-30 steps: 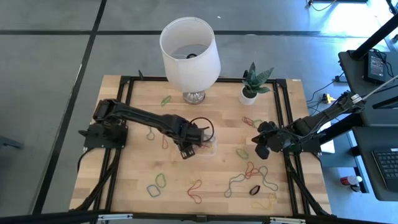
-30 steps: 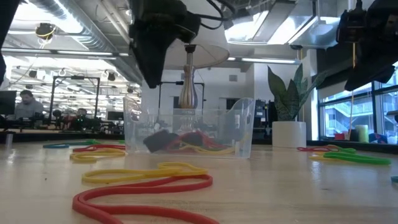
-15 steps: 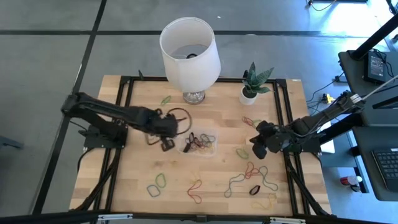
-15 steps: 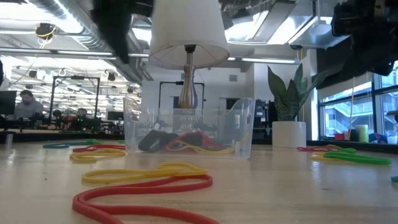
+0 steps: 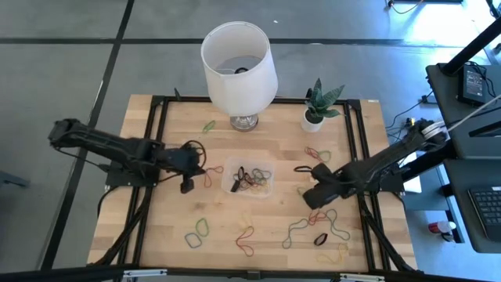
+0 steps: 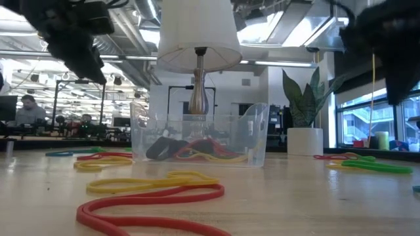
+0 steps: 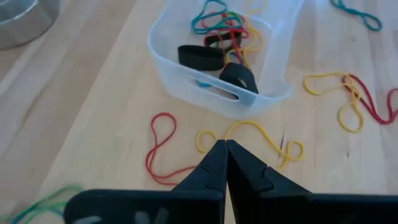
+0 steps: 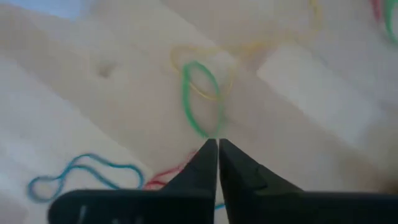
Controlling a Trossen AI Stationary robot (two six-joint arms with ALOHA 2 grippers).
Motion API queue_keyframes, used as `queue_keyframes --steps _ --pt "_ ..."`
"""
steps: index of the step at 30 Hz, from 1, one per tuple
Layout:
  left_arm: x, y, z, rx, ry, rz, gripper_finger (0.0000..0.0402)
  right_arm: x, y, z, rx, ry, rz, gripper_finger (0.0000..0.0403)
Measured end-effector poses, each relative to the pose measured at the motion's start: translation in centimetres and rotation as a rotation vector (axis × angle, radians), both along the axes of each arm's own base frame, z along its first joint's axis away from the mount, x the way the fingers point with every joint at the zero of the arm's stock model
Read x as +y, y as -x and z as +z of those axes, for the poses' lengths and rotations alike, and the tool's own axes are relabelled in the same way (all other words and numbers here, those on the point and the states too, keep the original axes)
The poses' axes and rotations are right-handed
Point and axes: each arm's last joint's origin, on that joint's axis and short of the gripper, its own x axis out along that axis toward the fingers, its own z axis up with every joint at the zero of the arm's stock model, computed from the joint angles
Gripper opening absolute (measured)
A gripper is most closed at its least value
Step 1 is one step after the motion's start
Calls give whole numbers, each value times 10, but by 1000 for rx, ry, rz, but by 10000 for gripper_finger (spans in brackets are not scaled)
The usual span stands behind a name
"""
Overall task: Pick and place rubber bands into bin
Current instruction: Put the green rubber band into the transparent bin
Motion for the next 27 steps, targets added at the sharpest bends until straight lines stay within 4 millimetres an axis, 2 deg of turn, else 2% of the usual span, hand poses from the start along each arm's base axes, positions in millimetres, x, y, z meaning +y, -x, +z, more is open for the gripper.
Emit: queue_keyframes --steps 6,13,17,23,25,27 --pt "2 15 -19 -23 -49 -93 1 7 -10 -25 121 -2 -141 71" --pt "3 21 -30 -32 -103 -163 1 9 -25 -51 174 30 -166 119" --pt "4 26 -33 -28 -123 -176 1 7 -33 -67 216 52 -187 129" --pt "7 28 -27 -91 -124 -166 2 4 -38 -94 201 29 -206 116" --pt "7 29 -25 -105 -121 -166 2 4 -39 -97 203 21 -226 90" --pt "6 30 -23 -122 -100 -161 2 4 -39 -94 192 15 -255 44"
